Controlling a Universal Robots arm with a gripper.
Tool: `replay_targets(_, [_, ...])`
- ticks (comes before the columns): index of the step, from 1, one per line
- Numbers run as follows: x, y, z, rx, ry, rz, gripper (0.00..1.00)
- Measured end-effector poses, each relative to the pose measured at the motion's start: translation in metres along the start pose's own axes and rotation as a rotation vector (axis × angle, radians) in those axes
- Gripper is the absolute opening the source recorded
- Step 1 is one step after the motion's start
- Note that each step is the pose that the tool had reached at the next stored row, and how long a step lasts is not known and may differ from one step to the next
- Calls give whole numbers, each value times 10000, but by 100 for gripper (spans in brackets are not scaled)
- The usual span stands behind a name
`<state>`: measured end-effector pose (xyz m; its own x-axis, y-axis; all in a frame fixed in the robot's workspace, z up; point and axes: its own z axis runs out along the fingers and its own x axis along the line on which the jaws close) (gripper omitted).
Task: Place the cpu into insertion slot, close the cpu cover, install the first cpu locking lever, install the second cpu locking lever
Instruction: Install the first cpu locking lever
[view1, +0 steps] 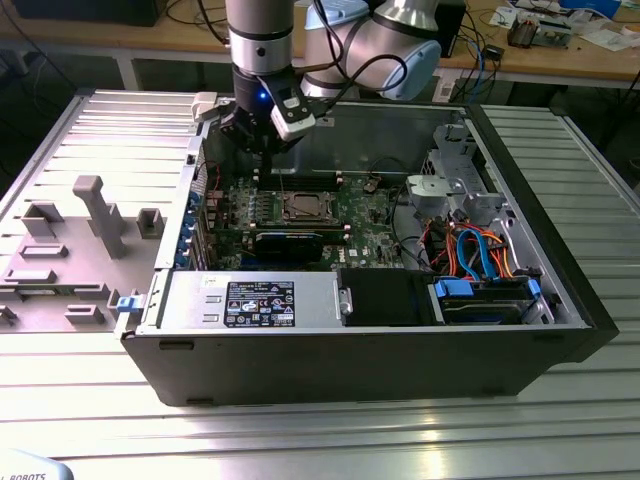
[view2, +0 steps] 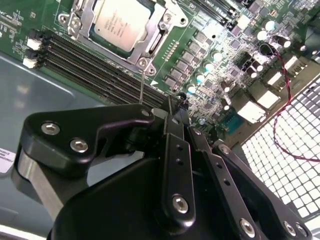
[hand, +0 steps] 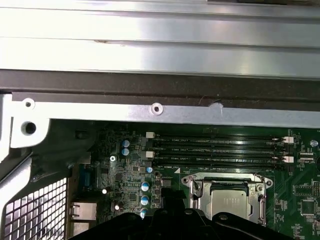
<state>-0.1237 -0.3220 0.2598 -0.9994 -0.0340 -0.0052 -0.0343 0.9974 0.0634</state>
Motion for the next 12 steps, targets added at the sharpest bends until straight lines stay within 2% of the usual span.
replay_targets(2, [-4,1,0,0,-27,0,11])
replay_targets(4, [-7,2,1,4,-124,-9,11])
replay_targets(5, [-15,2,1,3,-143,-12,11])
replay_targets(12, [-115,11,2,6,-149,-10,11])
